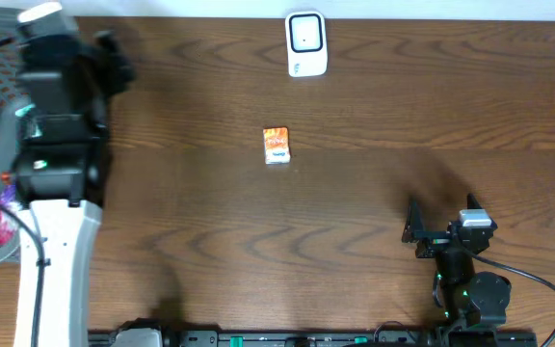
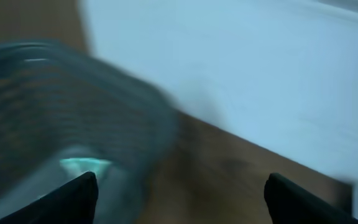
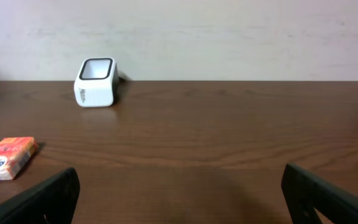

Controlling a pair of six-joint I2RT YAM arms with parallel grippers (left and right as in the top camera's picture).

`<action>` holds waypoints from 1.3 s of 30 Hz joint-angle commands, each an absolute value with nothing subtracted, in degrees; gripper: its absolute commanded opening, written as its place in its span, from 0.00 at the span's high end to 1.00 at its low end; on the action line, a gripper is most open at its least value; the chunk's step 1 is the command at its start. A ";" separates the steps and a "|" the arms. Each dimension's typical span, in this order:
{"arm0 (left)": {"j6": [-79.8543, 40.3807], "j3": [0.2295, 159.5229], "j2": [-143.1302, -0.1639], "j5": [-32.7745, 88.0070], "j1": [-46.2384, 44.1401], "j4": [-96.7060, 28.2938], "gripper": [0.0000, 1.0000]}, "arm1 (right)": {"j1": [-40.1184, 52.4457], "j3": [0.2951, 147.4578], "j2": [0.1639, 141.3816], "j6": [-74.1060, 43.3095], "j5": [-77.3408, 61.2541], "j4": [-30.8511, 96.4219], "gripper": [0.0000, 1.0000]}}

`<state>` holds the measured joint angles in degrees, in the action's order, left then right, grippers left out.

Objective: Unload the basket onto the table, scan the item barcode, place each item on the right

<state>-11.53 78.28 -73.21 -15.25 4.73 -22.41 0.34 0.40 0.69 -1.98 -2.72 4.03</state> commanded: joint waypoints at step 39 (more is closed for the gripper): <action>-11.20 77.84 -94.19 -16.43 36.42 -51.75 0.14 | 0.10 0.36 0.32 -2.55 -2.26 4.29 0.01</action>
<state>-11.55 78.24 -92.51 -16.82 36.32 -50.92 0.34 0.40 0.69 -1.98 -2.72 4.03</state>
